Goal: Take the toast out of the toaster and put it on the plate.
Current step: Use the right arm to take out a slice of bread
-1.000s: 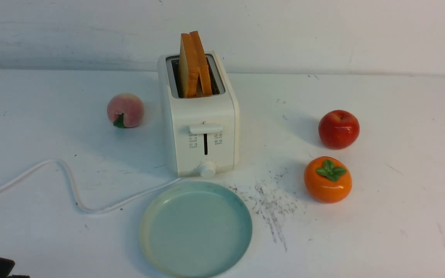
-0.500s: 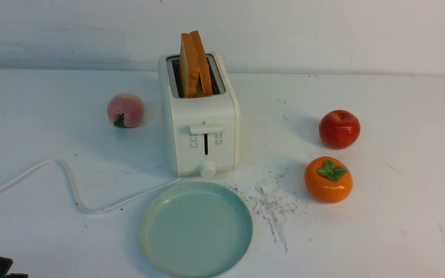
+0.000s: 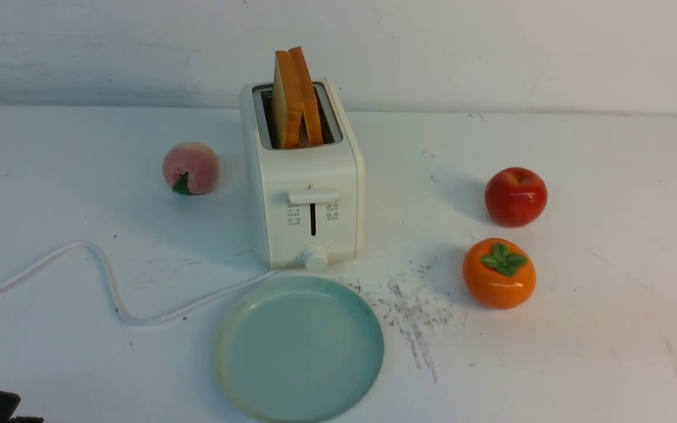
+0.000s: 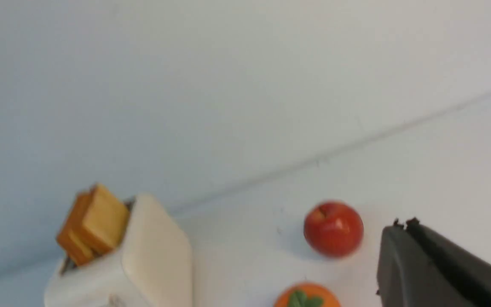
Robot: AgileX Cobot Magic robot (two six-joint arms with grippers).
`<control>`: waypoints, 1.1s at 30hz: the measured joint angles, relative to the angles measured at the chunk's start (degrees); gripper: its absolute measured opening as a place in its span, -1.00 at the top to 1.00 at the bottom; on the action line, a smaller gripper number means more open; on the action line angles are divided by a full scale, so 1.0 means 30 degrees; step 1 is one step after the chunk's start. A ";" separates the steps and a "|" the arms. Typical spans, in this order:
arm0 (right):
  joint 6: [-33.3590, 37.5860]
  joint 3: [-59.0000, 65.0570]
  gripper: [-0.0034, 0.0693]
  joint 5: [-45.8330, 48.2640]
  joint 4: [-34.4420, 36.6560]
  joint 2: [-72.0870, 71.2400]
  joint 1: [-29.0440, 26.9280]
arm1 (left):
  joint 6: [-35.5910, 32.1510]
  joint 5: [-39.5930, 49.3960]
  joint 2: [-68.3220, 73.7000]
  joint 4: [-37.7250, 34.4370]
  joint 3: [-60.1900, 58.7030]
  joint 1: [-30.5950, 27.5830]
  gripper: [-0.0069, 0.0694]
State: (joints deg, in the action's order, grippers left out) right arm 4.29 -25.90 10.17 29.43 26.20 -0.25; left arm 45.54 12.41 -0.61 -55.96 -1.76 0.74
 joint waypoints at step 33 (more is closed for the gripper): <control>-0.4179 -2.8438 0.91 1.6046 -1.2555 2.7386 1.3246 | -1.1290 1.2493 0.3111 -0.2699 0.6574 -0.0006 0.86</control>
State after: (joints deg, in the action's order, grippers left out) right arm -8.24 -111.21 58.31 -8.23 108.36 39.49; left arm 11.67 49.89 8.72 -64.06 17.96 0.72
